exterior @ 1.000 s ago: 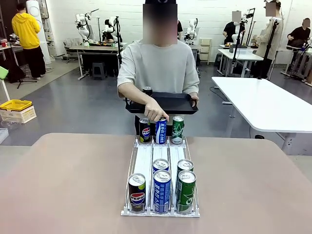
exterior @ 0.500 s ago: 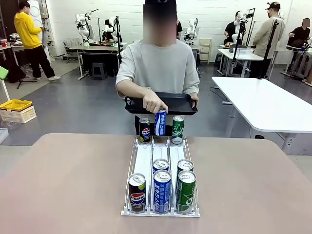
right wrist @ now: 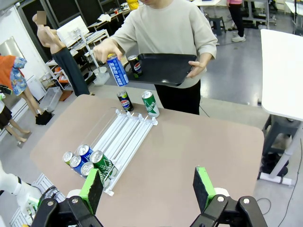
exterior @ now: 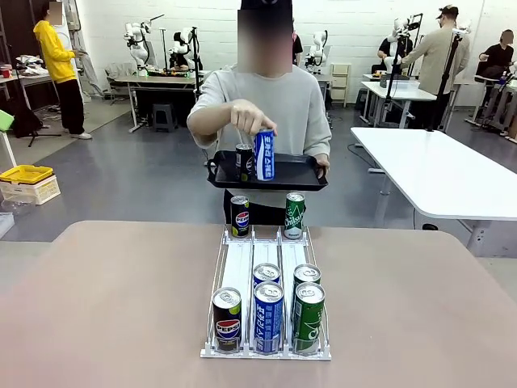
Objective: Retrieve and hand over the desired beverage to the person.
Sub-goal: Pick up another can of the same type that the person held from the Automatic Can Dispenser.
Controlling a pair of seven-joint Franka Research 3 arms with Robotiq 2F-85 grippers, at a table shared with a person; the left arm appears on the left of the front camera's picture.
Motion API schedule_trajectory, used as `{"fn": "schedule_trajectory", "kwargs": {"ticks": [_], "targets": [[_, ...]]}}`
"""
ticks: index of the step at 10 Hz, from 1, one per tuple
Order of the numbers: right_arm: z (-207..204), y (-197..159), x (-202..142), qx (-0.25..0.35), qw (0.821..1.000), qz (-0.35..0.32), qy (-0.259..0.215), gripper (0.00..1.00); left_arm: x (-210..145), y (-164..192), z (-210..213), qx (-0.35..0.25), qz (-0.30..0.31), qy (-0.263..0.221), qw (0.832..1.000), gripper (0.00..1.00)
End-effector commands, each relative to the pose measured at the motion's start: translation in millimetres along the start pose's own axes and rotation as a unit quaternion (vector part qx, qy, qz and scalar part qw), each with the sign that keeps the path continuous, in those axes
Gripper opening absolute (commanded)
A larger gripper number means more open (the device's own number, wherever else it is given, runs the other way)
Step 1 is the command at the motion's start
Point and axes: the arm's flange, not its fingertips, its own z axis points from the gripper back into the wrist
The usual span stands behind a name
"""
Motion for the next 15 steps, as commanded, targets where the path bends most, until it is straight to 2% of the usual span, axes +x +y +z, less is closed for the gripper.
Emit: {"fn": "schedule_trajectory", "kwargs": {"ticks": [1, 15], "targets": [[-2.4, -0.6, -0.9, 0.011, 1.0, 0.004, -0.004, 1.0, -0.2, 0.2, 0.5, -0.003, -0.01, -0.003, 1.0, 1.0], [-2.4, -0.6, -0.9, 0.011, 1.0, 0.004, -0.004, 1.0, -0.2, 0.2, 0.5, -0.003, -0.01, -0.003, 1.0, 1.0]]}}
